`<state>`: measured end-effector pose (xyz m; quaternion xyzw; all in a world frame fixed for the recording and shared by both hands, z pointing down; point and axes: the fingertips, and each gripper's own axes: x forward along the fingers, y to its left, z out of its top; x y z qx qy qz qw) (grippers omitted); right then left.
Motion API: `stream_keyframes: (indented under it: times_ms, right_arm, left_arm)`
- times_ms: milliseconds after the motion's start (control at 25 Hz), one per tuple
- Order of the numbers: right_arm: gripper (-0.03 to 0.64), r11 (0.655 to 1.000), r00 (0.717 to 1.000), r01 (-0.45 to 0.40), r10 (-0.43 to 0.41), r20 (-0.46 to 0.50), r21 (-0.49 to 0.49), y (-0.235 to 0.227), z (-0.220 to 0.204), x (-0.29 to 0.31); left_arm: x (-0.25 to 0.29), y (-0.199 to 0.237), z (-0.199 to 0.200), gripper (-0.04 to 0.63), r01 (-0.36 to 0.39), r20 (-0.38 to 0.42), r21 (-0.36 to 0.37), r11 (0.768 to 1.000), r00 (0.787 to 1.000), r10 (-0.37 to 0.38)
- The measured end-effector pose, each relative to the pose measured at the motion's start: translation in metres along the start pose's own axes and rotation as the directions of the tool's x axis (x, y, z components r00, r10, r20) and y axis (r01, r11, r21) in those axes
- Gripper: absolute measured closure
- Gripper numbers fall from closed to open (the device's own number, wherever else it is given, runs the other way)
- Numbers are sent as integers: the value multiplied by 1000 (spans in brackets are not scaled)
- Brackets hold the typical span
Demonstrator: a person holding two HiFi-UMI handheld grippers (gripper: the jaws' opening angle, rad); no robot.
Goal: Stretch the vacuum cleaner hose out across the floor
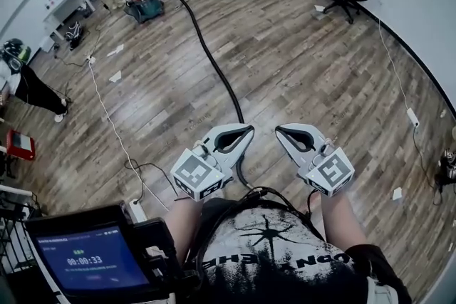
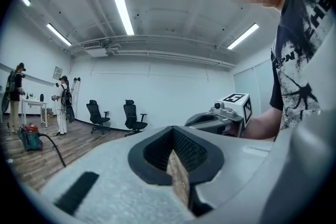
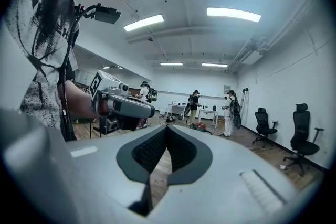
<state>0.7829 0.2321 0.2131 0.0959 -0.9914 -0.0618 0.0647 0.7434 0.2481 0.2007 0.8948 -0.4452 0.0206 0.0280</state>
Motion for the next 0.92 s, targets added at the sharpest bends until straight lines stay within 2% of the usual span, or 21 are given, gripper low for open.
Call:
stream_keyframes:
  times_ms: [240, 560, 920]
  right_arm:
    - [611, 1000, 1000, -17, 17, 3, -12, 26, 7, -10]
    - [611, 998, 997, -61, 61, 37, 12, 29, 11, 2]
    - [611, 997, 996, -81, 82, 27, -15, 43, 11, 0]
  left_arm:
    - [-18, -25, 2, 595, -5, -9, 6, 1000, 1000, 5]
    - [-26, -17, 1, 595, -37, -5, 8, 999, 999, 37]
    - [-35, -21, -5, 595, -52, -5, 9, 999, 999, 52]
